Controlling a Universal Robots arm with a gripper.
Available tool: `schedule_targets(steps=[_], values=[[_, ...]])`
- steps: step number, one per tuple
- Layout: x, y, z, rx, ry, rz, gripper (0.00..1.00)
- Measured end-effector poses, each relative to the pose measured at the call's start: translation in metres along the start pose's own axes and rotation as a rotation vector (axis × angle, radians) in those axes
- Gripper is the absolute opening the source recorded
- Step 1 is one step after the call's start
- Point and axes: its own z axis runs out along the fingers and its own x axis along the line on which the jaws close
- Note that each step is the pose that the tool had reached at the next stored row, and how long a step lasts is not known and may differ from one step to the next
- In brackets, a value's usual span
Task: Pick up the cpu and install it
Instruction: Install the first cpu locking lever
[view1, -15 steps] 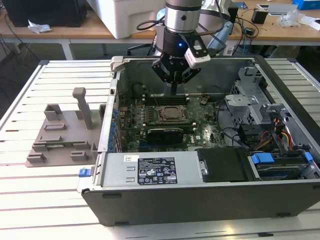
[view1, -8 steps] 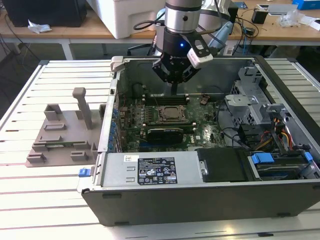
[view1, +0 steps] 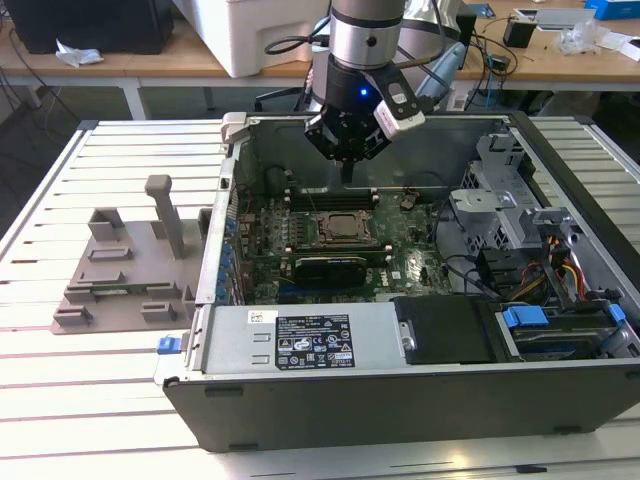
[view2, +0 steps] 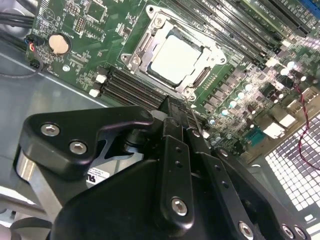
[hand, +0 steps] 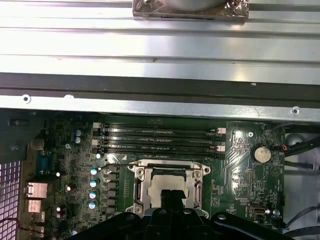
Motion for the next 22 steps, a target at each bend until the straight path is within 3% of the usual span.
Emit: schedule_targets(steps=[6, 17, 22], values=[[0.0001, -0.0001, -0.0006, -0.0001, 0.0001, 0.000, 0.11], [0.0004, 0.0007, -0.0146, -0.0002, 0.0000, 0.000, 0.11], [0.0024, 0.0008, -0.0161, -0.0004, -0.0003, 0.000, 0.11]])
